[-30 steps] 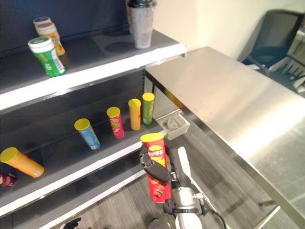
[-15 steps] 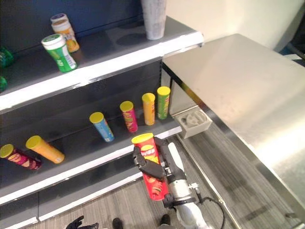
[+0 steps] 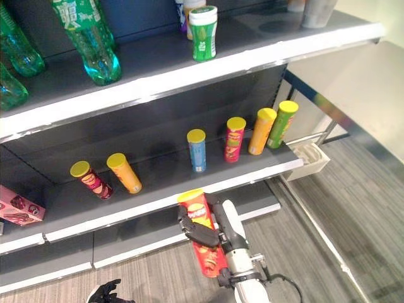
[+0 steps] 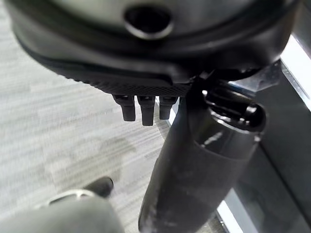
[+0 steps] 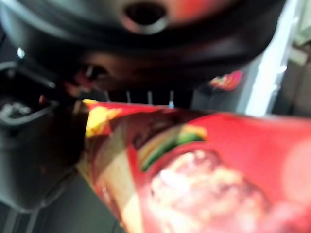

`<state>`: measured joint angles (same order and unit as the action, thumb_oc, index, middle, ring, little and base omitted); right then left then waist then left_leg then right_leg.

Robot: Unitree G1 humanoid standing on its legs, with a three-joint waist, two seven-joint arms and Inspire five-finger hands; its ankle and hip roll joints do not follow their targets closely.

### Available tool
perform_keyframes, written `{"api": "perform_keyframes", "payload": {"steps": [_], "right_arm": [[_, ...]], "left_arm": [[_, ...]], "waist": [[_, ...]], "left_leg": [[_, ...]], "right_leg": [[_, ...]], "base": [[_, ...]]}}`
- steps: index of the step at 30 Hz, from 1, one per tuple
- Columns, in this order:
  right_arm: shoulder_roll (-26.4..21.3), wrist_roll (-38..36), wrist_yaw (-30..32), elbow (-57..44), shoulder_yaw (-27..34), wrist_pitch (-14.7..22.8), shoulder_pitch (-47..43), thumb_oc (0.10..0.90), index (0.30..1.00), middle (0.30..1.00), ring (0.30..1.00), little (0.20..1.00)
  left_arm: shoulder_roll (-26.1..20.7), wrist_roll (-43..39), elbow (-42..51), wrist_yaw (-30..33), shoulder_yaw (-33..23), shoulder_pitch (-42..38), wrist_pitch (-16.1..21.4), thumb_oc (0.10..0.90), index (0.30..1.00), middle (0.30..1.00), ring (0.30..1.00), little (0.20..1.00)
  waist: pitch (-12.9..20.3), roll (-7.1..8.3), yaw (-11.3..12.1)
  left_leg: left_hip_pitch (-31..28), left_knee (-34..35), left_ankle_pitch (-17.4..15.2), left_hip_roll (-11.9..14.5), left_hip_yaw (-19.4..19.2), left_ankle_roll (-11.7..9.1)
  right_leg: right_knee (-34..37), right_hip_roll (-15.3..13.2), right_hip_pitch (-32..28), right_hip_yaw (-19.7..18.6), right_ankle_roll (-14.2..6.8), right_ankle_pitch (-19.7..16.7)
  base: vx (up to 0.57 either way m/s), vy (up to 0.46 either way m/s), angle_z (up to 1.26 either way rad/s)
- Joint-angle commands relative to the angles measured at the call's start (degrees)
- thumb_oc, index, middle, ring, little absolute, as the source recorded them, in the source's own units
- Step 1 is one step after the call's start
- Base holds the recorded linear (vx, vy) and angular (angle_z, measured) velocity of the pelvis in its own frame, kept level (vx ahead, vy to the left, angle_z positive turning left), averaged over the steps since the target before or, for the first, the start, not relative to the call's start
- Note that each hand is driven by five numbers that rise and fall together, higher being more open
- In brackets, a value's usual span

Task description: Put the goods on the table back onto the shelves and tidy them up.

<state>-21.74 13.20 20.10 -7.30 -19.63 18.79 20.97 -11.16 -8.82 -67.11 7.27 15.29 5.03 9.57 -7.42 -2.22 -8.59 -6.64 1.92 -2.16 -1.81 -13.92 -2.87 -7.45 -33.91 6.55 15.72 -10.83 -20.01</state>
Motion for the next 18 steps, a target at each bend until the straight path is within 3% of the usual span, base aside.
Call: {"api": "perform_keyframes", "payload": {"steps": [1, 3, 4, 5, 6, 7, 8, 14, 18], "right_arm": [[-2.6, 1.0, 3.1, -9.2, -0.4, 4.9, -7.1, 0.4, 0.3, 0.3, 0.3, 0.3], [-2.0, -0.5, 2.6, -8.2, -1.0, 5.4, -7.0, 0.4, 0.3, 0.3, 0.3, 0.3], [-1.4, -2.7, 1.4, -7.7, -2.3, 6.2, -6.8, 0.4, 0.3, 0.3, 0.3, 0.3], [-0.9, -4.0, 1.1, -6.7, -3.1, 6.8, -6.7, 0.4, 0.3, 0.3, 0.3, 0.3], [-0.9, -4.1, 1.1, -6.6, -3.1, 6.9, -6.7, 0.4, 0.3, 0.3, 0.3, 0.3], [1.1, -9.0, -0.3, -4.5, -4.7, 7.1, -7.8, 0.4, 0.3, 0.3, 0.3, 0.3], [2.0, -10.1, -0.6, -3.3, -5.5, 6.9, -8.2, 0.4, 0.3, 0.3, 0.3, 0.3], [5.7, -8.8, 3.0, 2.7, -9.4, 7.5, -14.6, 0.4, 0.3, 0.3, 0.3, 0.3], [9.1, -6.7, 7.7, 5.6, -10.0, 7.7, -23.7, 0.4, 0.3, 0.3, 0.3, 0.3]], "left_arm": [[6.6, 0.2, 0.5, 0.6, -2.5, -0.4, 2.1, 0.8, 0.9, 0.9, 0.9, 0.9], [6.4, -0.1, 0.8, 0.9, -3.3, 0.0, 2.0, 0.8, 0.9, 0.9, 0.9, 0.9], [6.4, -0.2, 0.6, 0.9, -3.5, 1.3, 2.4, 0.8, 0.9, 0.9, 0.9, 0.9], [6.8, 0.0, -0.1, 1.1, -3.5, 1.8, 2.5, 0.8, 0.9, 0.9, 0.9, 0.9], [6.8, 0.0, -0.2, 1.1, -3.6, 1.8, 2.6, 0.8, 0.9, 0.9, 0.9, 0.9], [7.0, -1.4, -1.2, 1.7, -4.4, 1.8, 2.2, 0.8, 0.9, 0.9, 0.9, 0.9], [7.0, -2.6, -1.2, 1.8, -5.2, 2.1, 2.1, 0.8, 0.9, 0.9, 0.9, 0.9], [7.4, -4.8, -0.1, 2.3, -3.2, 1.9, 3.0, 0.8, 0.9, 0.9, 0.9, 0.9], [6.7, -4.0, 1.6, 2.7, 0.7, 1.5, 3.2, 0.8, 0.9, 0.9, 0.9, 0.9]], "waist": [[-1.9, -2.79, -1.7], [-3.0, -2.49, -0.7], [-3.0, -2.69, 0.8], [-2.5, -2.49, 1.1], [-2.5, -2.52, 1.0], [-2.9, -1.94, 0.9], [-2.6, -2.38, 1.9], [-3.1, -2.0, 4.5], [-4.0, -2.12, 7.1]], "left_leg": [[-4.3, 3.1, -4.7, 5.8, -2.7, -2.7], [-4.4, 3.1, -4.2, 5.1, -3.8, -1.4], [-4.8, 3.1, -5.3, 4.7, -5.1, -0.7], [-4.6, 3.1, -5.2, 4.5, -5.4, -0.7], [-4.7, 3.1, -5.2, 4.5, -5.3, -0.7], [-3.9, 3.1, -3.7, 4.5, -6.2, -0.5], [-4.1, 3.1, -4.7, 4.9, -5.8, -0.7], [-0.8, 3.1, -3.5, 5.9, -4.4, -1.5], [2.8, 3.1, -1.9, 6.2, -2.8, -1.9]], "right_leg": [[5.5, 4.2, 4.8, -2.3, -3.7, -2.0], [1.6, 6.9, 4.0, -2.8, -2.2, 2.4], [-0.4, 9.0, 1.6, 1.0, -2.5, 6.4], [0.6, 9.9, 0.0, 2.1, -2.6, 6.9], [0.9, 10.0, -0.2, 2.3, -2.6, 6.9], [0.7, 11.7, 2.3, 0.1, -1.6, 4.9], [1.2, 12.1, 1.9, -0.3, -2.6, 5.1], [6.4, 11.5, 0.0, 4.2, -3.1, 3.8], [9.7, 10.9, -0.6, 7.0, -3.5, 2.6]], "base": [[-0.2, 0.269, -0.17], [-0.09, 0.292, -0.16], [0.0, 0.272, -0.31], [0.03, 0.186, -0.58], [-0.08, 0.05, -0.79], [0.01, 0.056, -0.71], [-0.02, 0.049, -0.54], [-0.03, -0.024, 0.13], [-0.08, -0.032, 0.25]]}}
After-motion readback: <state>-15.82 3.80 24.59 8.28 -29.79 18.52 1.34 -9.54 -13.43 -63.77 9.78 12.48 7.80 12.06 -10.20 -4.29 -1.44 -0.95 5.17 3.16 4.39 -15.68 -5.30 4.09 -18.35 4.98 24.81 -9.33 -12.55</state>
